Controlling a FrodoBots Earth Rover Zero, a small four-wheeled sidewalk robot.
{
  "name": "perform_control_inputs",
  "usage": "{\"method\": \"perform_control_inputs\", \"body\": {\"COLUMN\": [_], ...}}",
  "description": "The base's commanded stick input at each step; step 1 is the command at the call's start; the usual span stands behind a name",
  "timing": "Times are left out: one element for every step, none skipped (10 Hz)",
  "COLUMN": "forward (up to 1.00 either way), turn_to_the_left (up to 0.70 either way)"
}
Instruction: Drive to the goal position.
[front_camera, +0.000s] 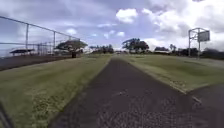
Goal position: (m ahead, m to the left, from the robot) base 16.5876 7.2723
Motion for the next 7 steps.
{"method": "perform_control_inputs", "body": {"forward": [0.7,0.7,0.7,0.7,0.7,0.7,0.7], "turn_to_the_left": [0.0,0.0,0.0,0.0,0.0,0.0,0.0]}}
